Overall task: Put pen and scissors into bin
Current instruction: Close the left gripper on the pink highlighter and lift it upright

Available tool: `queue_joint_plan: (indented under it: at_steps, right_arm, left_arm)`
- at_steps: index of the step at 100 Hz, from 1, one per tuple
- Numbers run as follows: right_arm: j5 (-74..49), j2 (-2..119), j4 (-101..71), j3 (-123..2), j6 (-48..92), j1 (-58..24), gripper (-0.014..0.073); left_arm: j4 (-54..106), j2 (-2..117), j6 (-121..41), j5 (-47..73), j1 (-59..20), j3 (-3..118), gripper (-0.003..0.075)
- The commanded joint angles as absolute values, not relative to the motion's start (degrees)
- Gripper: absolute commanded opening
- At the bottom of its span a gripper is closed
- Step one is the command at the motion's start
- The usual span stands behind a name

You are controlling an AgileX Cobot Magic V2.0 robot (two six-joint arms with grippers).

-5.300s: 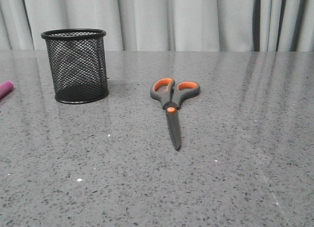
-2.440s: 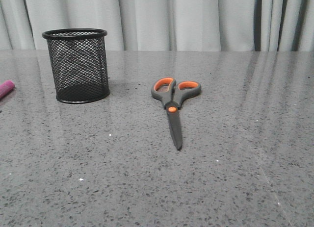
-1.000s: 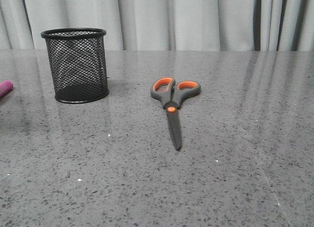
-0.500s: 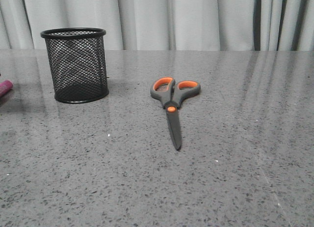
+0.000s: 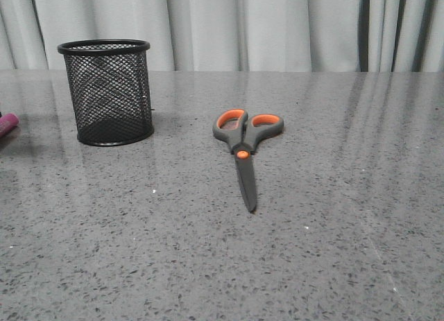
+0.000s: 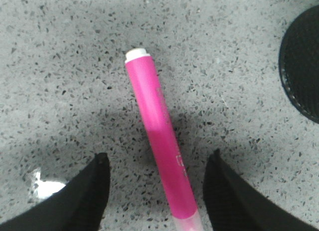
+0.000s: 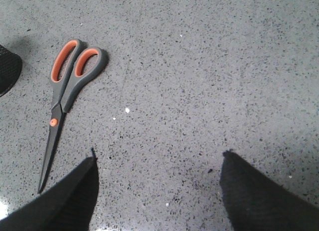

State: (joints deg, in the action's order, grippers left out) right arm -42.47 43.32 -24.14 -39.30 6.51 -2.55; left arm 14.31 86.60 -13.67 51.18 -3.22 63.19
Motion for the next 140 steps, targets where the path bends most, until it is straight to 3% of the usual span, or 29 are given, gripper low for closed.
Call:
queue_joint_plan:
  at_steps: [1,53,60,76,108,140]
  right_arm:
    - [-38.8,43.5,-24.5,-41.2,7.3,-2.3,0.0466]
    - [-38.8,43.5,-24.5,-41.2,7.3,-2.3,0.0466]
    - [-38.8,43.5,-24.5,-41.2,7.3,-2.3,0.0466]
    - [-38.8,43.5,-24.5,-41.2,7.3,-2.3,0.0466]
    - [-39.2,43.5,-24.5,-41.2,7.3,-2.3,0.0466]
    - [-39.2,43.5,-24.5,-41.2,7.3,-2.3,0.0466]
  left_arm:
    - [15.1,84.9,-13.6,48.8,-4.5,65.0,0.0386]
    - [10.9,88.4,-11.7,46.2,-7.3,65.0,0.0377]
    - [10.8,88.4,-11.7,46.2,-7.3,65.0,0.0304]
    - [10.5,88.4,-11.8,47.5,-7.3,65.0,-0.0022]
    - [13.0,80.7,-14.7,42.0,-7.3,65.0,-0.0022]
    - [38.4,68.7,-34.5,29.9,-7.3,65.0,-0.0022]
